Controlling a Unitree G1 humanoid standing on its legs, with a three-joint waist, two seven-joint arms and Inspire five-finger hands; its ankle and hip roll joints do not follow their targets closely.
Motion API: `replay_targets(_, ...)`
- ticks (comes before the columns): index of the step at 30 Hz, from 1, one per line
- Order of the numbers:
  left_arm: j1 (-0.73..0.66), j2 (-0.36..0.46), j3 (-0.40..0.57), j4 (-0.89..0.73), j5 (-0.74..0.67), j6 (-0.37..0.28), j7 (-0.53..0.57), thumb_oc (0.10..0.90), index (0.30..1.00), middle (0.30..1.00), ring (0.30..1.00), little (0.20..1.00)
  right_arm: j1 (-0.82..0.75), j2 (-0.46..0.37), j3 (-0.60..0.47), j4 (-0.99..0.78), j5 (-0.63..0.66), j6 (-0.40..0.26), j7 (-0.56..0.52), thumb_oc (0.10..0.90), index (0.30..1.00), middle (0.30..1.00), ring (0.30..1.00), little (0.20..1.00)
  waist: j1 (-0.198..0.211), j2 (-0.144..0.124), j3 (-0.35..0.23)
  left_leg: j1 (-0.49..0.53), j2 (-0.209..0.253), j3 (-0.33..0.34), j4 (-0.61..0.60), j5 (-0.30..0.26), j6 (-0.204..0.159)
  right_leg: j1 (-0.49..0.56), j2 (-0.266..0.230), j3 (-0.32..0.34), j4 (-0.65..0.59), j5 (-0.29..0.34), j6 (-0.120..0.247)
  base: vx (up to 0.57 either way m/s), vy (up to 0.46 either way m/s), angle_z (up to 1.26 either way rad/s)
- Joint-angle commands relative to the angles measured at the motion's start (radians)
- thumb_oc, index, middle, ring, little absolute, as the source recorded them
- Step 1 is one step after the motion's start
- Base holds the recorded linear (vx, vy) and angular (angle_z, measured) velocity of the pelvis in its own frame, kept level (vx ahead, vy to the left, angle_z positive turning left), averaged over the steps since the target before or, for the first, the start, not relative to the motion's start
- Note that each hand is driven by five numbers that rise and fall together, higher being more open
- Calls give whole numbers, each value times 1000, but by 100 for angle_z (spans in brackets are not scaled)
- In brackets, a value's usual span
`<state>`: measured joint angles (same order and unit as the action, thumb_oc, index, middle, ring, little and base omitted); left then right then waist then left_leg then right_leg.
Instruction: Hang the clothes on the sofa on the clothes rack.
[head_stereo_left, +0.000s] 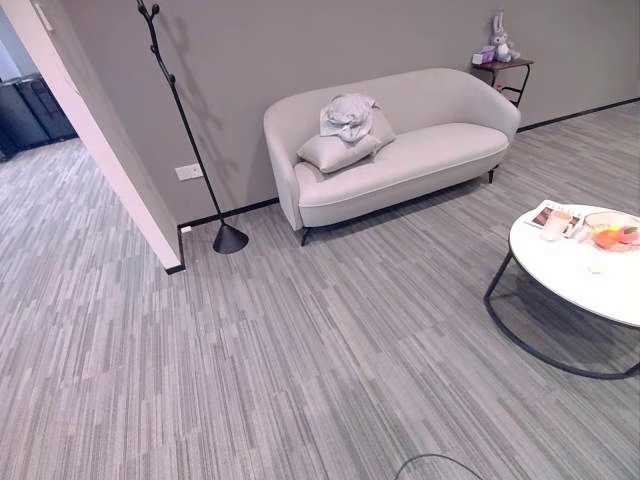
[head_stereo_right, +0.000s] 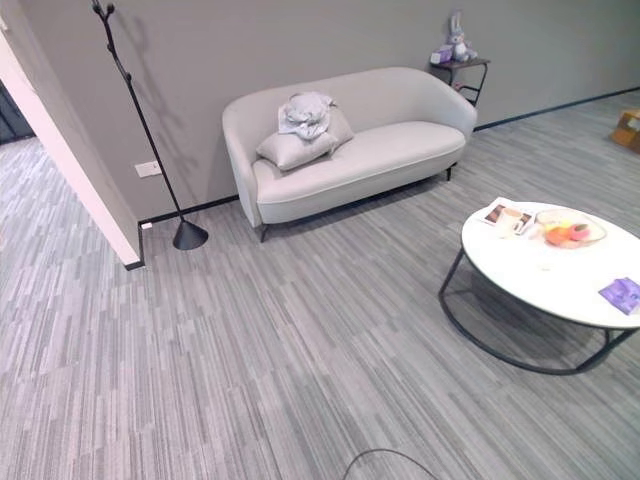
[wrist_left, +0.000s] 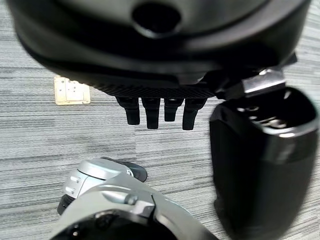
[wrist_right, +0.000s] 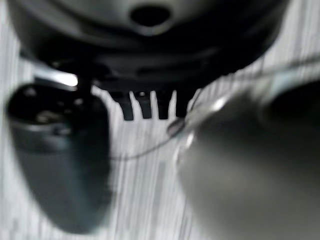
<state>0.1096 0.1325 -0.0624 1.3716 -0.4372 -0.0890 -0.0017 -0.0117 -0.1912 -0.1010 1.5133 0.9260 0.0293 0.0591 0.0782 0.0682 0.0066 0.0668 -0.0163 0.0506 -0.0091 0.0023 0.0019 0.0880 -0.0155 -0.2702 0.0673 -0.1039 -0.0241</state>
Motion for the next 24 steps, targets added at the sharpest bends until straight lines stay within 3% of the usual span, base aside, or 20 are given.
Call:
replay_targets(1,-59,-19,-3,61,3,-38,6,800,900,900,900,900,-46,13,-22,42,0,-19,-2,800,900,900,900,900,22,-48,-19,0,19,19,-78,13,-34,54,-78,7,-155,85,104,-1,4,3)
replay_targets(11,-60,-33,-75,86,56,-13,-60,800,900,900,900,900,-40,3,51,29,-129,-10,22,800,900,900,900,900,2,-51,-21,8,11,18,-78,0,-25,57,-83,17,-155,96,103,-7,14,0)
replay_targets(24,-84,-20,-178,46,182,-32,-42,800,900,900,900,900,-34,3,117,2,-237,-12,39,800,900,900,900,900,-7,-51,5,18,-15,7,-78,-12,4,38,-115,7,-83,89,110,-18,50,0)
